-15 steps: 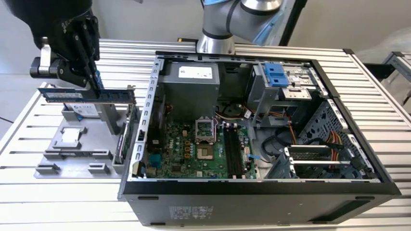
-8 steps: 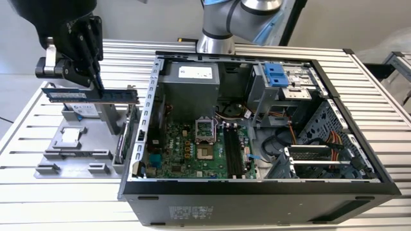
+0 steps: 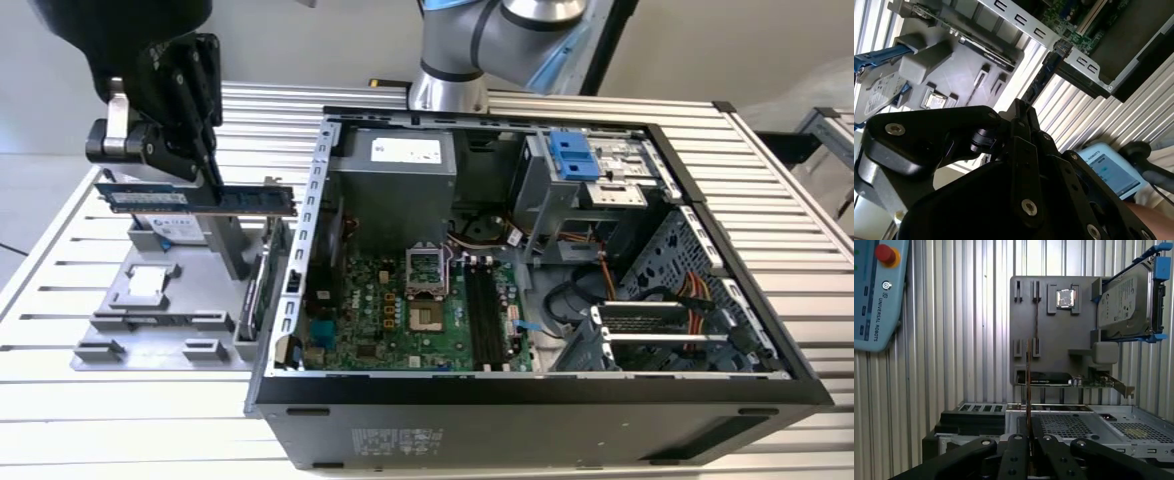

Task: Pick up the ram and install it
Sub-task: 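Pick up the ram and move it above insertion slot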

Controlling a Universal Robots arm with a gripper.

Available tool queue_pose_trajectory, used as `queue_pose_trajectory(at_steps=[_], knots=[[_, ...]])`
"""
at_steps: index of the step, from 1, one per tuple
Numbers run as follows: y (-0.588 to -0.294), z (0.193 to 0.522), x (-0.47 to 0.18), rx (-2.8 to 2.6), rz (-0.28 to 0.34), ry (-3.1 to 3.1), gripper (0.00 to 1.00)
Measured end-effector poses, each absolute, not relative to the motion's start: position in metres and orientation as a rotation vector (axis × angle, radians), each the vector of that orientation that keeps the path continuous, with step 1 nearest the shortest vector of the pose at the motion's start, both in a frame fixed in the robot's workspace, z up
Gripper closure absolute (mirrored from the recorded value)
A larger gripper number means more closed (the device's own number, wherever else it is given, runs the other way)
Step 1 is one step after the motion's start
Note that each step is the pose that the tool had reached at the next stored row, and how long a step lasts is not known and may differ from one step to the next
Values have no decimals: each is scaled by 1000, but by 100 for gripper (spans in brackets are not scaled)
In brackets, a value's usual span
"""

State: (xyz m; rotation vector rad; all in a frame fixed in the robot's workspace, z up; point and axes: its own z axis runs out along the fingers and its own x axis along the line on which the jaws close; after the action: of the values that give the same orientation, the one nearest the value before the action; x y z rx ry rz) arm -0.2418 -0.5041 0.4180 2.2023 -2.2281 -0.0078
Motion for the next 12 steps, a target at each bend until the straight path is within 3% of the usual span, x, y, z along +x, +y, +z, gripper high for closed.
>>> queue_pose_trajectory(at_steps=[12], knots=[[-504, 418, -233, 2202, -8, -2228, 100]])
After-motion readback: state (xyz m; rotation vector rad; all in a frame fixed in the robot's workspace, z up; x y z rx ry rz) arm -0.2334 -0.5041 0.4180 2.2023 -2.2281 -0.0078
